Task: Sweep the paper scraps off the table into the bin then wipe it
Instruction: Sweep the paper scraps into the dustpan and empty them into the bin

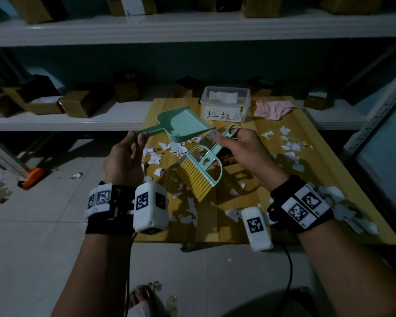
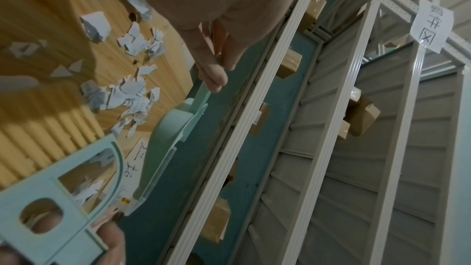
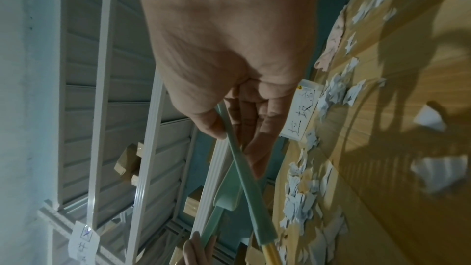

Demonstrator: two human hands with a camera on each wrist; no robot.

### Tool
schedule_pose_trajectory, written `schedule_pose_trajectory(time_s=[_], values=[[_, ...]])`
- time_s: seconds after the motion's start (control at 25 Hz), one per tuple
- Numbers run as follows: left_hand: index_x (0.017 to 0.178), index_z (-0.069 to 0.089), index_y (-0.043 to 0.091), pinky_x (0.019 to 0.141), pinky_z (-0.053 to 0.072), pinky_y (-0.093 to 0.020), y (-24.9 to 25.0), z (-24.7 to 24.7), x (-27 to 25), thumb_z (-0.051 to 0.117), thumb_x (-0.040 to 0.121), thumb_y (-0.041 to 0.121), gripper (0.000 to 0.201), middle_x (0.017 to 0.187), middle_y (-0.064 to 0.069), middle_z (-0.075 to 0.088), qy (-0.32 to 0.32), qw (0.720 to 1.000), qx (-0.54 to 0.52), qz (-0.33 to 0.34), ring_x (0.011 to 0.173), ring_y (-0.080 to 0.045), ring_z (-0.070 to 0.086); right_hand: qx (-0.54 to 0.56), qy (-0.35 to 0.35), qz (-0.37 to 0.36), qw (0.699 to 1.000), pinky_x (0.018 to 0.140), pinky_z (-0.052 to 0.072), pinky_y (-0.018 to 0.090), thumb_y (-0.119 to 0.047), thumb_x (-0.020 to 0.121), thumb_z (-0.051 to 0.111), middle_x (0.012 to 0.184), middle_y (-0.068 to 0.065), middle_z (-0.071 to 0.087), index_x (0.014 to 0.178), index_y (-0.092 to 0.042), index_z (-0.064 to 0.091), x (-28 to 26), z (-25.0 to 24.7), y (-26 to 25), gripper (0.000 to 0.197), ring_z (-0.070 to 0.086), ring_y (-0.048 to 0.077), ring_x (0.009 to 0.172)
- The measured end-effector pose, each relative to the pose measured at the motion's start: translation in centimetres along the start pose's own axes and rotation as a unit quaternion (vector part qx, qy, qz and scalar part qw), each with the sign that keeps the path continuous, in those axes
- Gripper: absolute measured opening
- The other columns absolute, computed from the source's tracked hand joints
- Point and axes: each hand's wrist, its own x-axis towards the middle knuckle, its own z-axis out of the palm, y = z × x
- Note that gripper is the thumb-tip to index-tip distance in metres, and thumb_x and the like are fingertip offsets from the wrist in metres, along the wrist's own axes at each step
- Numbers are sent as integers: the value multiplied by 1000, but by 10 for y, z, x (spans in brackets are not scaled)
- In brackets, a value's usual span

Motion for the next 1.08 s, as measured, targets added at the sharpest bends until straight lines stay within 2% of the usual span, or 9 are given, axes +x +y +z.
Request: schedule_pose_trajectory(time_s=[0.12,0.2,0.28,0.44,0.56,0.64,0.72,0.92,1.08], values=[[119,64,-2,58,55,-15,6,-4,-4,64,92,11,30,105,-19,71,6,1000,-17,10,71,-11,73,-19,-11,-20,1000,61,58,29,-14,95,60,90,13,74,103,0,68,2,11,-1,18,75,21,77],[99,68,-4,60,57,-14,13,-3,-11,59,96,11,18,90,-17,72,-10,1000,-12,16,65,-9,70,-25,-34,-22,999,64,59,33,-16,95,61,92,15,74,103,0,68,3,25,-1,19,74,25,80],[80,69,-3,70,57,-11,19,-3,-16,55,98,11,27,78,-15,70,-19,1000,-8,23,59,-8,68,-23,-58,-19,998,67,61,37,-15,96,61,93,19,74,102,2,67,3,40,-1,19,74,30,80],[98,64,1,86,53,-11,32,-8,-12,58,96,10,11,91,-14,69,-15,1000,4,25,67,-7,69,-27,-85,-16,996,62,58,27,-17,97,60,93,16,73,101,0,66,3,67,4,19,74,21,76],[106,64,2,79,55,-10,38,-14,-8,60,94,12,16,86,-12,72,-18,999,21,19,71,-6,69,-30,-101,-12,994,64,59,28,-18,96,61,95,17,73,94,-6,66,2,82,9,14,73,24,82],[103,64,2,76,56,-11,41,-16,-7,60,94,12,14,83,-12,73,-22,999,32,24,72,-7,69,-30,-106,-7,994,64,60,28,-18,96,61,96,18,72,92,-6,66,-1,90,12,13,73,26,82],[99,64,2,81,55,-11,45,-19,-6,60,94,11,11,79,-12,74,-18,999,39,33,73,-8,70,-32,-105,-4,994,63,59,28,-18,96,60,96,17,72,96,-3,66,-1,95,13,16,73,23,80],[97,65,2,78,55,-10,57,-30,2,61,94,12,11,85,-12,72,-33,998,49,27,72,-7,71,10,-78,-6,997,57,56,25,-16,95,61,90,13,72,96,-3,66,5,106,11,14,72,20,74],[96,64,2,74,56,-11,60,-33,-2,60,94,10,9,79,-13,74,-31,998,36,34,74,-9,71,1,-29,-10,1000,66,61,38,-19,93,62,91,14,74,95,-4,67,15,115,18,16,74,29,79]])
